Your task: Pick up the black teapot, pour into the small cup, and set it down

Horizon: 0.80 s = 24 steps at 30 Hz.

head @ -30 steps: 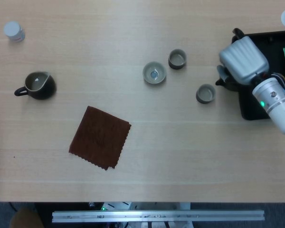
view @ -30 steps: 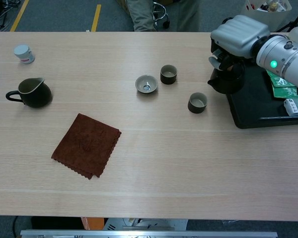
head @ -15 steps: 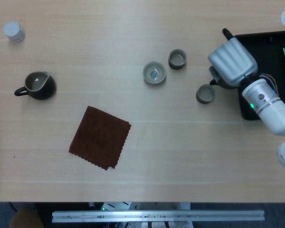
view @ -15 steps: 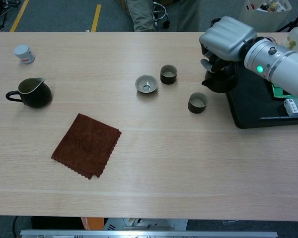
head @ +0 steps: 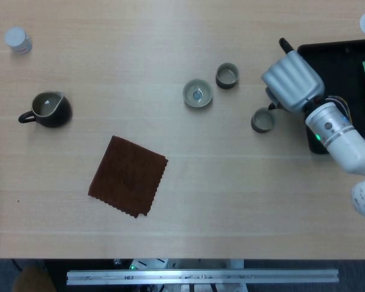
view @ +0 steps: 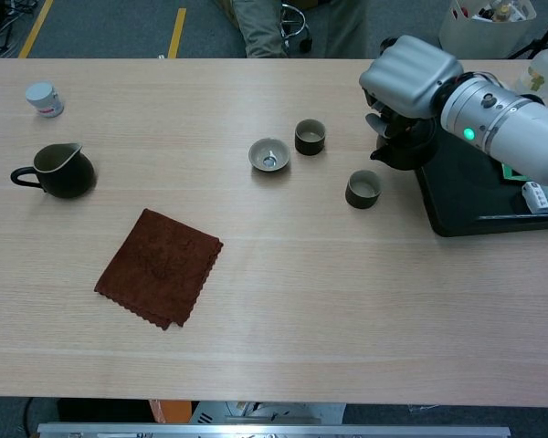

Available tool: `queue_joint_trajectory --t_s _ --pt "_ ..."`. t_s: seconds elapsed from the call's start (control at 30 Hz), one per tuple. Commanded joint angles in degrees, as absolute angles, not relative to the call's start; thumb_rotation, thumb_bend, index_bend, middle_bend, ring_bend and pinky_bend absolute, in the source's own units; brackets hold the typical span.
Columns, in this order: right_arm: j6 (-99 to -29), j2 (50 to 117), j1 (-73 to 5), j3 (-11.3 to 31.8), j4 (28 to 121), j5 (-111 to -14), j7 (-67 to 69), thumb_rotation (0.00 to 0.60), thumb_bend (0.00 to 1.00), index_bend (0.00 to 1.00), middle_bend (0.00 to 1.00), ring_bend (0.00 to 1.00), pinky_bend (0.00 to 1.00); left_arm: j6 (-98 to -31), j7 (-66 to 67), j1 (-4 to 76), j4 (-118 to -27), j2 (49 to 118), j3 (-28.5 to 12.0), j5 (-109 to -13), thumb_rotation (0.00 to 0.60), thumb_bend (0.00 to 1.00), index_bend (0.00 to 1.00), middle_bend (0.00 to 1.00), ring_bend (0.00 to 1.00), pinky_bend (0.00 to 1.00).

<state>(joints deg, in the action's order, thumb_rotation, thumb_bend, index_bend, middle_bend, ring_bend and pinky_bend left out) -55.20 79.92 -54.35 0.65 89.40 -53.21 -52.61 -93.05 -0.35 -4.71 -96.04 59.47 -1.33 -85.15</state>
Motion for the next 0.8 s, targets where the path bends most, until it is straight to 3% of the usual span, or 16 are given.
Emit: queue_joint_trajectory --t_s 0.03,0.8 --pt "-55.1 80.0 -54.5 0.5 89.4 -53.1 -53.3 0.419 0.45 0.85 0.8 0.68 0.18 -93.1 -0.4 -4.8 -95.9 59.5 -1.3 -85.1 0.6 0.39 0.15 0.2 0.18 0.19" --pt "-56.3 80.2 -55.4 -0.5 90.3 -54.1 -59.0 0.418 0.45 0.85 0.8 0.68 0.18 -93.5 -1.0 -5.3 -95.1 60.0 -1.4 -85.0 0.6 0.39 0.15 0.2 0.18 0.19"
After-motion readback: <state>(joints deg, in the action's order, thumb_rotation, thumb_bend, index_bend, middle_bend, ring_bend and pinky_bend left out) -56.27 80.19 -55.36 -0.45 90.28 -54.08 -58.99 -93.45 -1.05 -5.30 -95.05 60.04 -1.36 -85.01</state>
